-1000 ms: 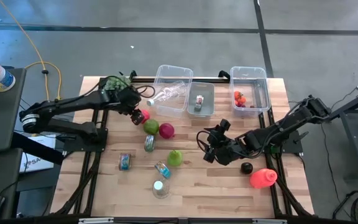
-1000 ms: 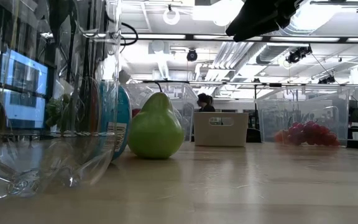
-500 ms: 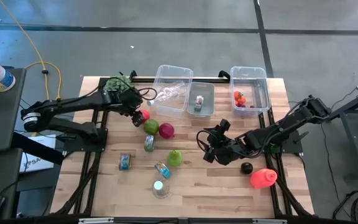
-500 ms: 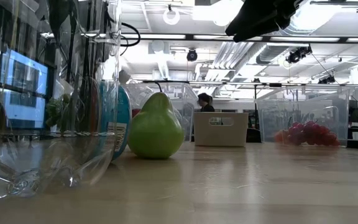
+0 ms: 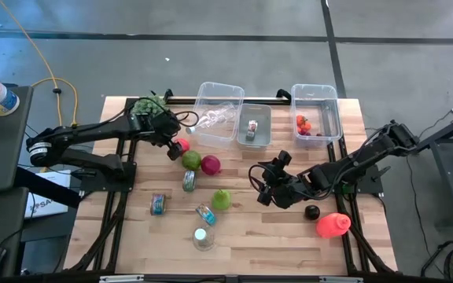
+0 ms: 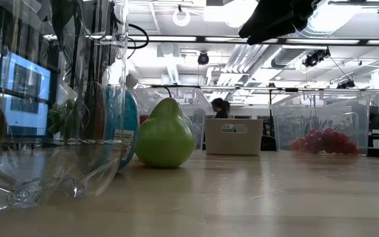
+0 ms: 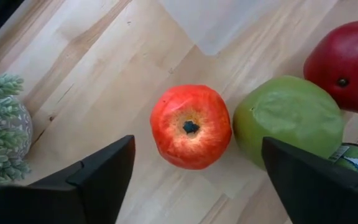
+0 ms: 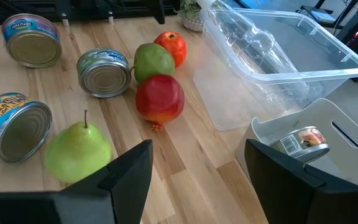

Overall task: Pick & Place Food Item
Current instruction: Put the red apple into the right transparent bin

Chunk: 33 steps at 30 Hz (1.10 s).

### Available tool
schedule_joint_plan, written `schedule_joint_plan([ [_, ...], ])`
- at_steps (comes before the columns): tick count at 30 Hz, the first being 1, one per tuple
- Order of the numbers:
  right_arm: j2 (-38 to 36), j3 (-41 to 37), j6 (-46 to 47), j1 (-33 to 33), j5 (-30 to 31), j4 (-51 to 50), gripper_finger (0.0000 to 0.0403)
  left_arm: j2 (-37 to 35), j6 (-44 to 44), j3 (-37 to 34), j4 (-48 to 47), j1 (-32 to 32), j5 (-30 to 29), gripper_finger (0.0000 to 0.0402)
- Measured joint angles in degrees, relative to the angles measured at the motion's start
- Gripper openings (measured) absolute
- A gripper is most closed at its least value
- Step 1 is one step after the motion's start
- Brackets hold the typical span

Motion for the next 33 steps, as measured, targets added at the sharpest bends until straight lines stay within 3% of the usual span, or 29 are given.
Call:
schedule_joint_plan([
  [15,0.0,0.0,0.0,0.0,0.0,-0.1,0.0245,0.0,-0.2,0.0,0.6,0.0,-0.2,0.0360],
  [22,0.0,0.0,-0.1,0.0,0.0,-0.1,0.0245,0.0,-2.7,0.0,0.4,0.0,-1.4,0.0360],
  [27,0.0,0.0,-0.1,0.0,0.0,-0.1,0.0245,0.0,-2.4,-2.3,1.9,0.0,-5.9,0.0360],
  [33,0.0,0.0,0.3,0.3,-0.6,-0.5,0.0245,0.0,-1.7,-3.8,3.9,0.0,-5.6,0.0360],
])
